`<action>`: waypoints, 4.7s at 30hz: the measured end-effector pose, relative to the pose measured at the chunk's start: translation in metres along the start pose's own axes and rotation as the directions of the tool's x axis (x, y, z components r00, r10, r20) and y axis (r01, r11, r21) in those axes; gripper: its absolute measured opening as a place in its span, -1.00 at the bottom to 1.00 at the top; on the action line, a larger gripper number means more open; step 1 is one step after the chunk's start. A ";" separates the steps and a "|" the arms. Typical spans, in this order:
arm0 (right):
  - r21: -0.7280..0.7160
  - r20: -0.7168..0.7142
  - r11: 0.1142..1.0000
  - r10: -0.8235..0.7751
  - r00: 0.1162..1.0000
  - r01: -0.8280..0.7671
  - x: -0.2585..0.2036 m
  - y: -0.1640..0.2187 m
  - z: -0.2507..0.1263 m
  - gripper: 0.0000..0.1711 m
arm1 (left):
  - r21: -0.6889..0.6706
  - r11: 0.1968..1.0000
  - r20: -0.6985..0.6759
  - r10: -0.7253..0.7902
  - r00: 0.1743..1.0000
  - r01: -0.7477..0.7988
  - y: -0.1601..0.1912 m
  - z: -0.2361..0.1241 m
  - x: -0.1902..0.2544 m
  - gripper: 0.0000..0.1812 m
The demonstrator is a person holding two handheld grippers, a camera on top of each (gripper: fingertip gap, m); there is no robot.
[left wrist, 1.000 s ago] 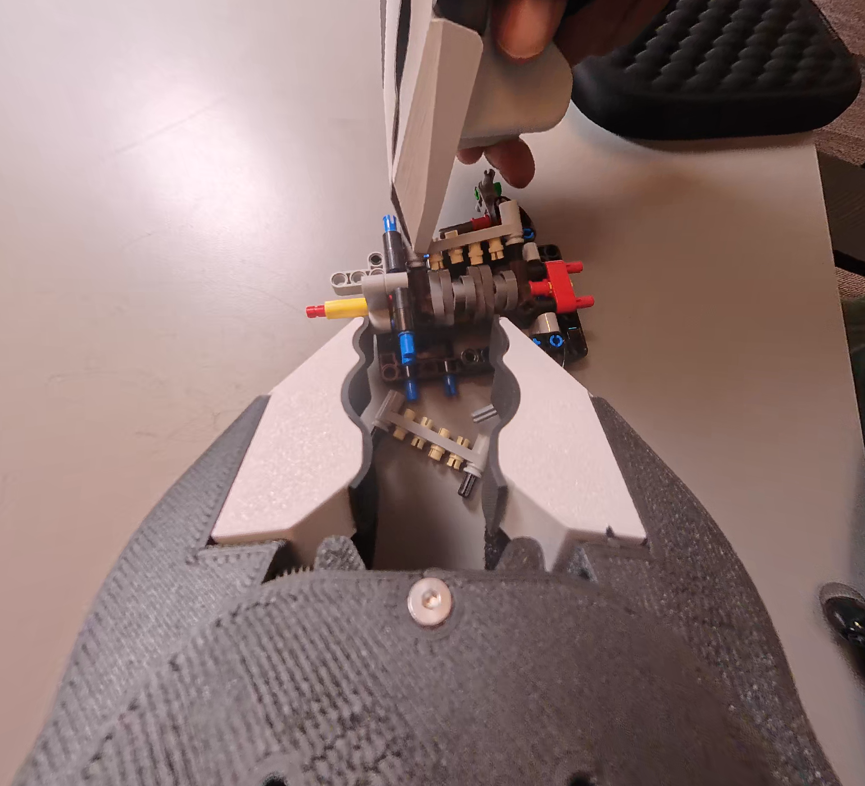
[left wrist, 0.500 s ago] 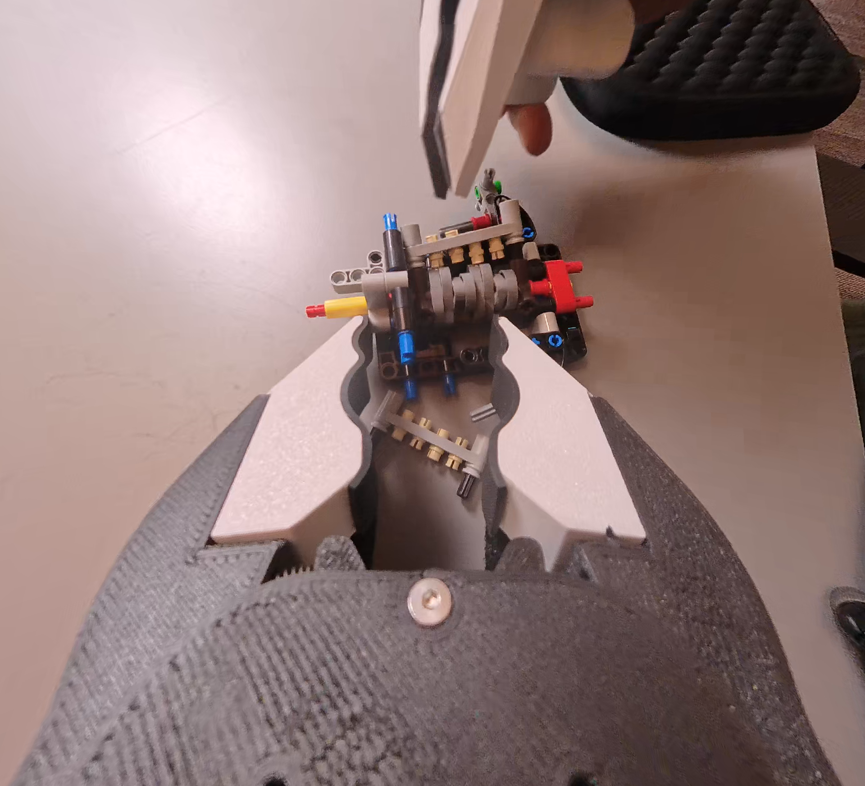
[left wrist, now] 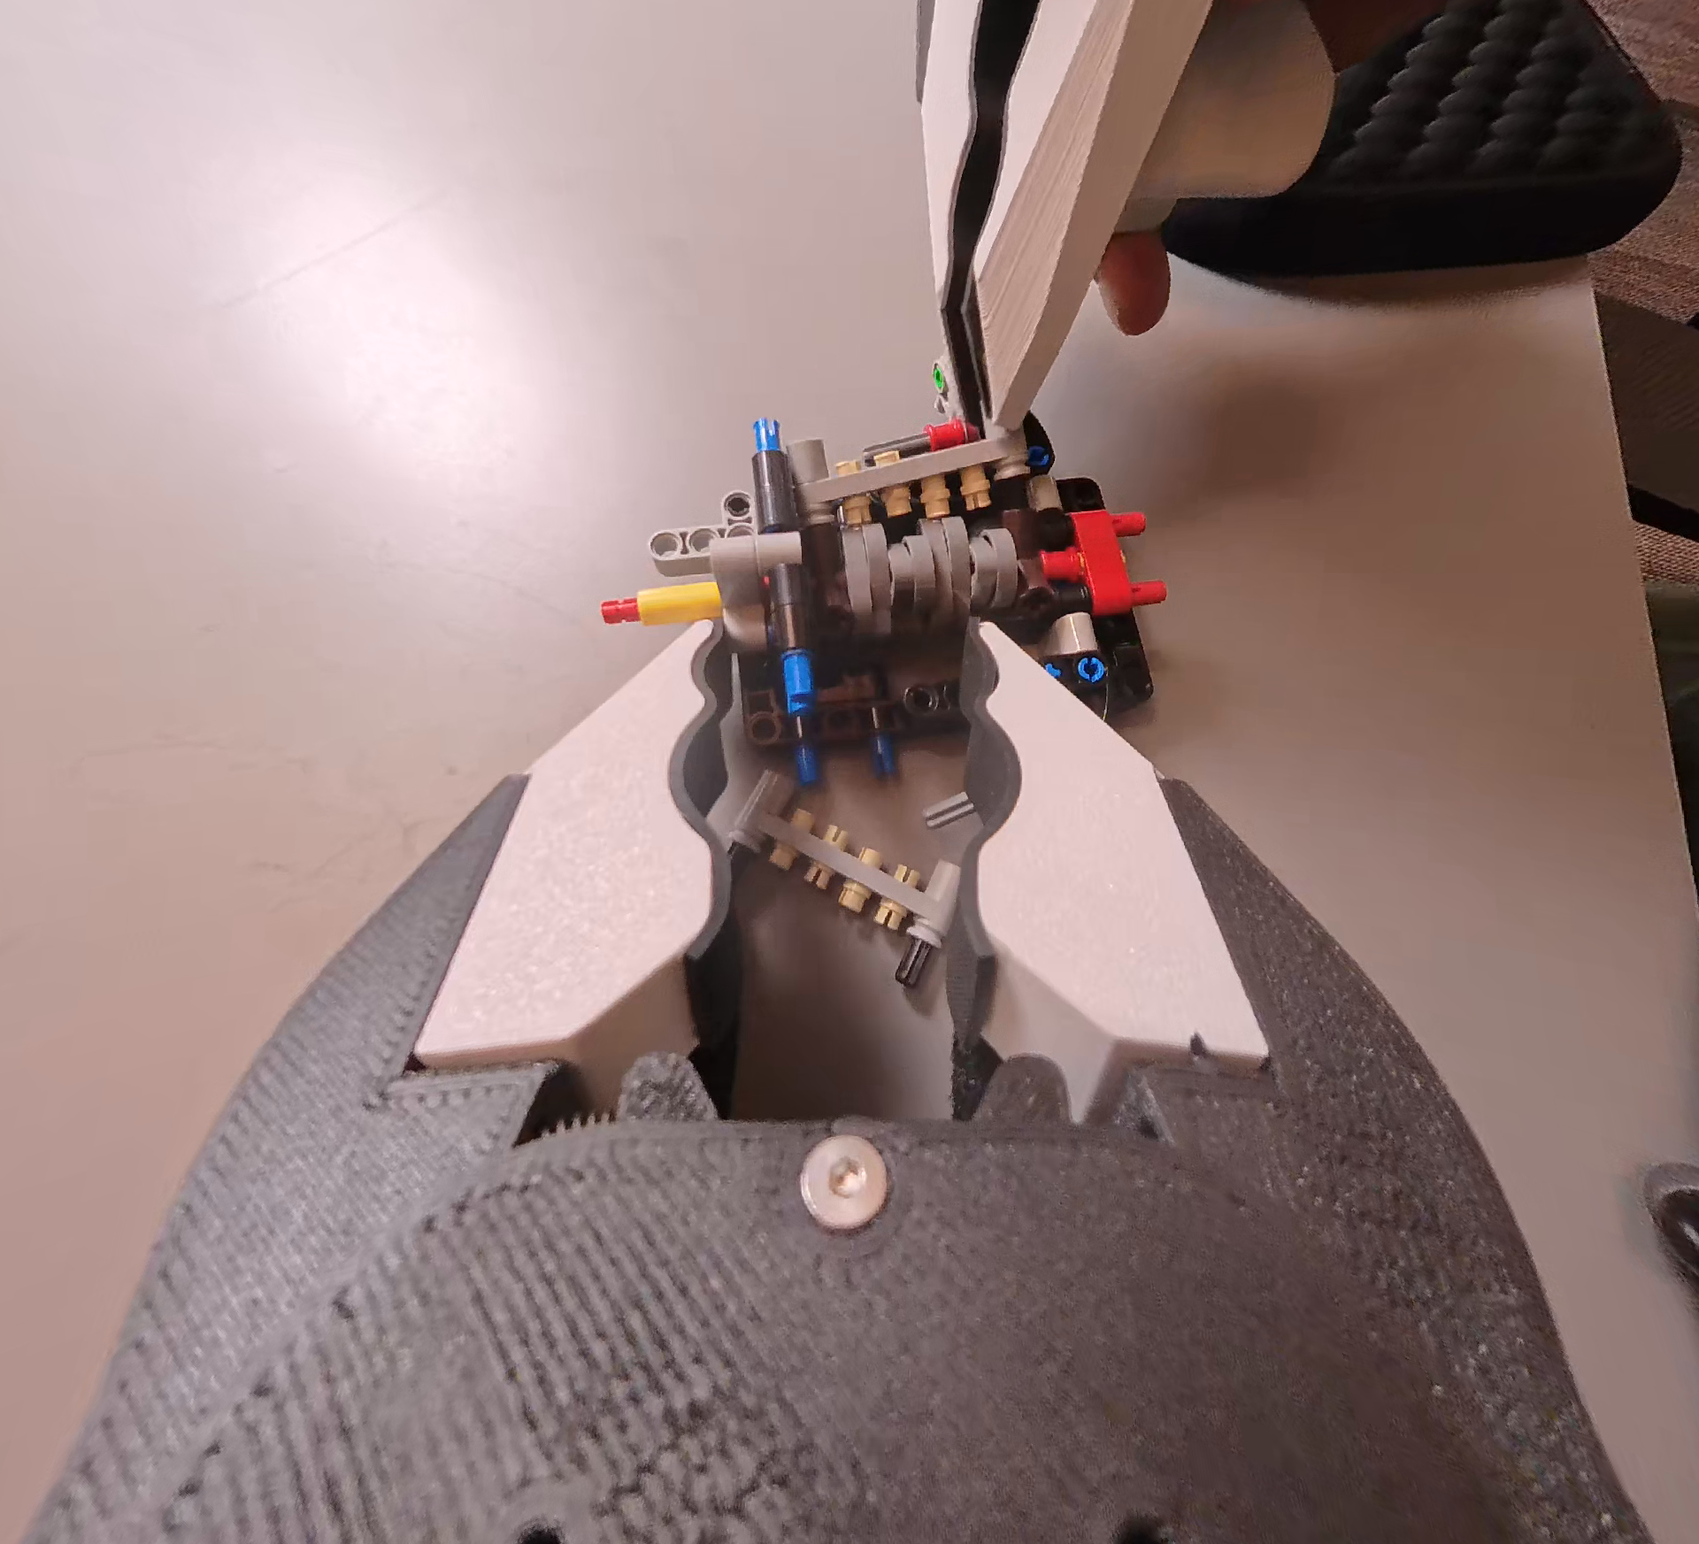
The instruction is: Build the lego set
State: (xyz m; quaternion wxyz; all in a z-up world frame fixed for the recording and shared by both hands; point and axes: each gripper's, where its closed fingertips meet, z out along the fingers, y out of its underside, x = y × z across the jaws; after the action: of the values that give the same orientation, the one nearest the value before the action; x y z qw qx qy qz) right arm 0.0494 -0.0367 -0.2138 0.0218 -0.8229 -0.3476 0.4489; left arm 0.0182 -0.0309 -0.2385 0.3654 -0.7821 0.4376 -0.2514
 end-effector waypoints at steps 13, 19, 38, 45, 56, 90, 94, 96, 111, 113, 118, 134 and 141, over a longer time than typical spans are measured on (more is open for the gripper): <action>-0.009 0.012 1.000 -0.008 1.000 0.008 -0.001 0.007 -0.001 -0.94 | 0.001 1.000 0.004 0.003 1.000 -0.003 0.000 0.000 0.000 -0.46; -0.006 -0.005 0.999 -0.033 0.999 0.033 -0.003 0.009 0.000 -0.95 | -0.001 1.000 0.014 0.004 1.000 -0.004 0.000 0.001 -0.001 -0.46; -0.083 -0.023 0.985 -0.151 0.988 0.148 -0.013 0.010 -0.005 -0.90 | 0.002 1.000 0.010 0.005 1.000 -0.005 -0.002 0.003 0.001 -0.46; -0.045 -0.062 0.983 -0.178 0.982 0.176 -0.006 0.003 -0.013 -0.81 | 0.004 1.000 0.014 0.006 1.000 -0.006 -0.002 0.002 0.000 -0.46; -0.064 -0.118 0.934 -0.358 0.926 0.353 -0.001 0.007 -0.001 -0.93 | 0.000 1.000 0.010 0.012 1.000 -0.012 -0.002 0.003 0.000 -0.46; 0.001 -0.163 0.942 -0.330 0.930 0.335 0.001 -0.026 0.001 -0.83 | -0.009 1.000 -0.003 0.021 1.000 -0.021 -0.001 0.002 0.000 -0.46; 0.024 -0.132 0.969 -0.243 0.961 0.248 0.008 -0.030 0.009 -0.88 | -0.009 1.000 -0.004 0.022 1.000 -0.022 -0.001 0.001 0.001 -0.46; 0.016 -0.131 0.971 -0.235 0.963 0.239 0.010 -0.030 0.010 -0.93 | -0.009 1.000 -0.008 0.022 1.000 -0.022 -0.001 0.002 0.001 -0.46; -0.100 -0.130 0.947 -0.315 0.940 0.304 0.010 -0.027 0.014 -0.94 | -0.019 0.999 -0.013 0.025 1.000 -0.026 0.000 0.001 0.002 -0.46; -0.085 -0.133 0.950 -0.311 0.941 0.302 0.010 -0.028 0.015 -0.94 | -0.019 1.000 -0.013 0.023 1.000 -0.023 0.000 0.001 0.001 -0.46; -0.045 -0.179 0.940 -0.341 0.923 0.338 0.007 -0.029 0.010 -0.89 | -0.016 1.000 -0.014 0.026 1.000 -0.026 0.000 0.001 0.001 -0.46; -0.134 -0.209 0.926 -0.374 0.904 0.353 0.001 -0.015 0.010 -0.83 | -0.016 0.999 0.003 0.030 1.000 -0.030 0.000 0.001 0.001 -0.46; -0.156 -0.274 0.922 -0.385 0.881 0.354 0.001 -0.014 0.012 -0.84 | -0.019 0.999 0.010 0.029 1.000 -0.029 -0.001 0.001 0.001 -0.46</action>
State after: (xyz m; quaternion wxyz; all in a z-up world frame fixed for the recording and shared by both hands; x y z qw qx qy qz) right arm 0.0328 -0.0286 -0.2167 0.1175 -0.7998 -0.5132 0.2885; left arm 0.0197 -0.0313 -0.2386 0.3641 -0.7803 0.4494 -0.2379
